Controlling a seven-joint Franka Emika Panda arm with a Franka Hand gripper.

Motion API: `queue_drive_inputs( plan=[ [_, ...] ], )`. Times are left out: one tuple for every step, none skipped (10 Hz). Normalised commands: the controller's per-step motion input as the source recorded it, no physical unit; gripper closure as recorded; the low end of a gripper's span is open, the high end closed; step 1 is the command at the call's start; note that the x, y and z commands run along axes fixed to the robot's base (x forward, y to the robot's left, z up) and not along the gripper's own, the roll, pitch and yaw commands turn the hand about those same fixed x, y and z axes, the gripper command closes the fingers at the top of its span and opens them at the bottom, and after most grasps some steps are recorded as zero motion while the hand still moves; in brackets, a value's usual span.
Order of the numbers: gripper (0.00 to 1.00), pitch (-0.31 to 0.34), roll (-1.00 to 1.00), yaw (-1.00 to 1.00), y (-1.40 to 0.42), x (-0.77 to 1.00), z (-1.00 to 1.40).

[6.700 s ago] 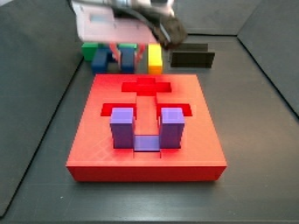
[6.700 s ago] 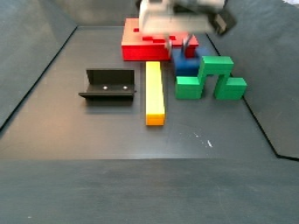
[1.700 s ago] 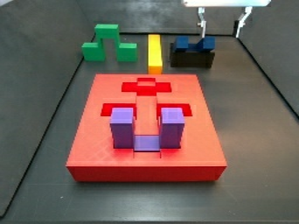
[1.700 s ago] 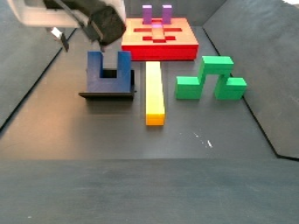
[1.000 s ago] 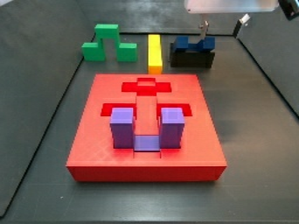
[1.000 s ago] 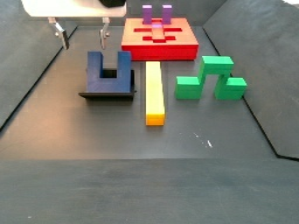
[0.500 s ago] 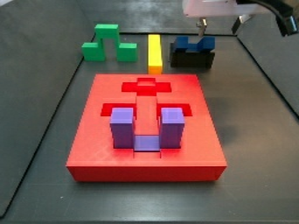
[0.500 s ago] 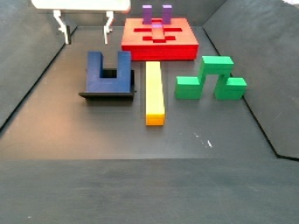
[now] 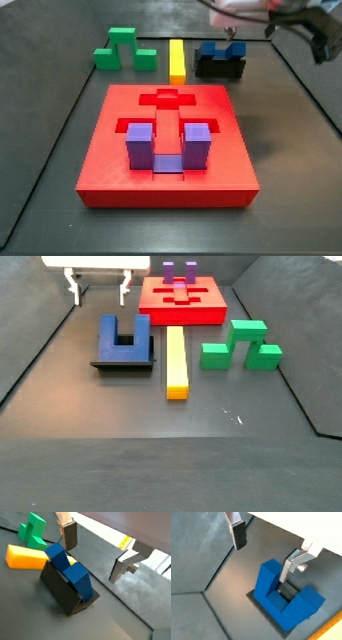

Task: Pick up the blue object. Move up. Place the blue object on the fixture. Regrasp the blue object. Move to above the board. Insert the blue object.
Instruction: Regrasp the blue object.

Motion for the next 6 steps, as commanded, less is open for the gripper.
queue_drive_inputs(
  plan=[
    [0.00, 0.043, 0.78, 0.32, 0.00, 0.14, -0.38],
    [0.00, 0.011, 0.62, 0.25, 0.00, 0.21, -0.28],
    [0.00, 0.003, 0.56, 0.23, -0.01, 0.24, -0.25],
    [0.00, 0.037, 0.32, 0.03, 0.00, 0.01, -0.11],
    [0.00, 0.000, 0.00, 0.00, 0.00, 0.02, -0.05],
    [0.00, -0.009, 0.00, 0.00, 0.01, 0.00, -0.22]
  ],
)
